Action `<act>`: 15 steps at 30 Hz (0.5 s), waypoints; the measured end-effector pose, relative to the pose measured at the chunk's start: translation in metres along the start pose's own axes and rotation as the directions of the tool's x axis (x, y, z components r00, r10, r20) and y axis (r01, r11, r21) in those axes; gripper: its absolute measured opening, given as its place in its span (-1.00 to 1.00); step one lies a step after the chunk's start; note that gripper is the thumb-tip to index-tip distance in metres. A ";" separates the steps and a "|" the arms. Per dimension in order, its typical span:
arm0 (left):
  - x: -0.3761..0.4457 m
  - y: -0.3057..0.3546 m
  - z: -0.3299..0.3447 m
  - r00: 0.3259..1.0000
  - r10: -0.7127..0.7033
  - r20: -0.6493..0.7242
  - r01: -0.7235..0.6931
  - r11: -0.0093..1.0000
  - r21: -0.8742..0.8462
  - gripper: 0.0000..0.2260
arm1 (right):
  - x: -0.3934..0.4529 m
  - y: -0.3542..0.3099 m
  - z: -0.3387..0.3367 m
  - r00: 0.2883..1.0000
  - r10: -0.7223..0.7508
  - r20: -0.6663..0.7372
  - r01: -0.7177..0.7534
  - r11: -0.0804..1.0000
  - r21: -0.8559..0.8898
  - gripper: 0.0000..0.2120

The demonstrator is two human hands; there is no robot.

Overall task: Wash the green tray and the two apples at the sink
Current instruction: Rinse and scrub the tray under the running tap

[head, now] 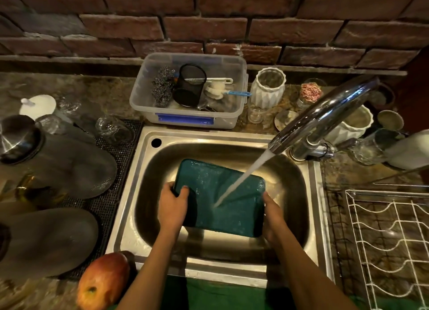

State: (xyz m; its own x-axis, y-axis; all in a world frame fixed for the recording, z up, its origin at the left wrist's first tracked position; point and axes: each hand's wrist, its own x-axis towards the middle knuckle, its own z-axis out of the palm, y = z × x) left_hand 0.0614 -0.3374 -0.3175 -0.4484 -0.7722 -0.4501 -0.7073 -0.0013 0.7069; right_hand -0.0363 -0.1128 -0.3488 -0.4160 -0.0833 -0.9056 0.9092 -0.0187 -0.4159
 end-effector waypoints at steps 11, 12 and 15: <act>0.007 -0.024 0.013 0.979 -0.171 0.109 0.182 0.978 -0.102 -0.76 | -0.013 -0.038 -0.007 0.946 -0.322 -0.027 0.315 0.937 -0.151 -0.69; 0.006 -0.023 0.015 0.977 -0.174 0.121 0.186 0.978 -0.095 -0.76 | -0.013 -0.041 -0.008 0.943 -0.331 -0.017 0.323 0.930 -0.173 -0.66; 0.004 -0.022 0.022 0.967 -0.193 0.166 0.209 0.974 -0.089 -0.74 | -0.014 -0.050 -0.010 0.943 -0.333 0.013 0.328 0.921 -0.210 -0.65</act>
State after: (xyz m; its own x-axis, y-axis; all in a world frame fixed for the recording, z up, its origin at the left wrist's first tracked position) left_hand 0.0627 -0.3265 -0.3466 -0.3881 -0.6410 -0.6622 -0.7338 -0.2197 0.6428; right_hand -0.0757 -0.1009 -0.3161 -0.6949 -0.0850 -0.7141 0.6970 0.1652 -0.6978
